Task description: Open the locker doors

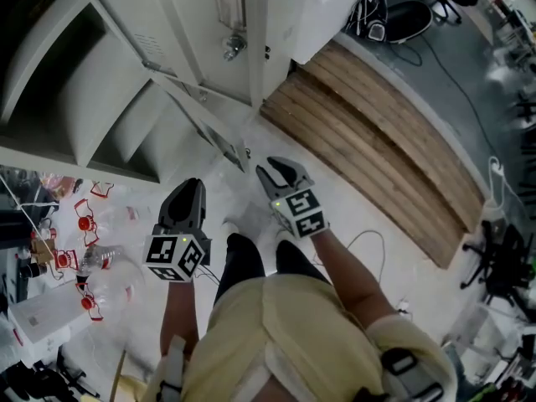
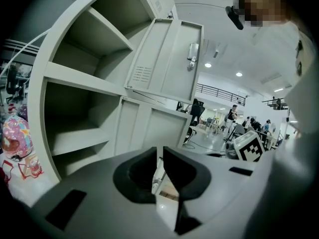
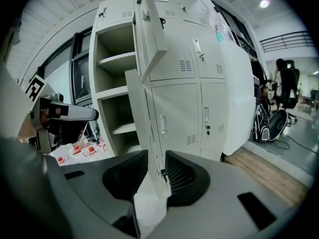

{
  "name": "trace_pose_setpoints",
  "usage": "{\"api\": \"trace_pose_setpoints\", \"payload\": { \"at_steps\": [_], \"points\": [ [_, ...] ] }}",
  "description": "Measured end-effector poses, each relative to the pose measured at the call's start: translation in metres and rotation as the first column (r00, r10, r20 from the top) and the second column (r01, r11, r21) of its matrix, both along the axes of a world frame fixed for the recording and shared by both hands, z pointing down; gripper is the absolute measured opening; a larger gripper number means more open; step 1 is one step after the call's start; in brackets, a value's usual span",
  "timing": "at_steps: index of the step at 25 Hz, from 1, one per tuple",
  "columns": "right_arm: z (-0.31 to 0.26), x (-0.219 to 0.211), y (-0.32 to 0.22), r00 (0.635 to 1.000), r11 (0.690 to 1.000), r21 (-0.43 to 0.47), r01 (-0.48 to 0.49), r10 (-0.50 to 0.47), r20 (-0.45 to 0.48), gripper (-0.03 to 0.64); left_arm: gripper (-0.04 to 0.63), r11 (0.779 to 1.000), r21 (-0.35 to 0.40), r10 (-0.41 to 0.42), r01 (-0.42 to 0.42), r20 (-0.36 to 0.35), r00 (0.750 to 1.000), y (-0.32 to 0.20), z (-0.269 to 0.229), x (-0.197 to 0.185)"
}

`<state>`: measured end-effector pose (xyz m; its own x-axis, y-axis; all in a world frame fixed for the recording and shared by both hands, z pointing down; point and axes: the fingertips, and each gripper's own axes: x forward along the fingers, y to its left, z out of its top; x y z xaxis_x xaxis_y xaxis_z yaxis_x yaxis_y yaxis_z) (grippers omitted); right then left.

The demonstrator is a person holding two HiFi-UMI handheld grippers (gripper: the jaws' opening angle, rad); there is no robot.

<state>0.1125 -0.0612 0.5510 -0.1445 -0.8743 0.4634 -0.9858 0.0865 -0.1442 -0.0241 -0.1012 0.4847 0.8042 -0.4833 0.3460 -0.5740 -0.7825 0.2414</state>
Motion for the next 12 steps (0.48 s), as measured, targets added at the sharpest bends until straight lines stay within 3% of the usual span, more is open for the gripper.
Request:
{"api": "trace_pose_setpoints", "payload": {
  "at_steps": [4, 12],
  "points": [
    [-0.015, 0.008, 0.012, 0.999, 0.999, 0.036, -0.033, 0.034, -0.025, 0.051, 0.026, 1.0, 0.002, -0.016, 0.016, -0.003, 1.0, 0.003, -0.003, 0.002],
    [-0.056, 0.018, 0.022, 0.998, 0.991, 0.122, -0.051, 0.054, -0.015, 0.014, 0.026, 0.999, -0.006, -0.045, 0.045, -0.016, 0.999, 0.012, -0.01, 0.006]
  ]
}}
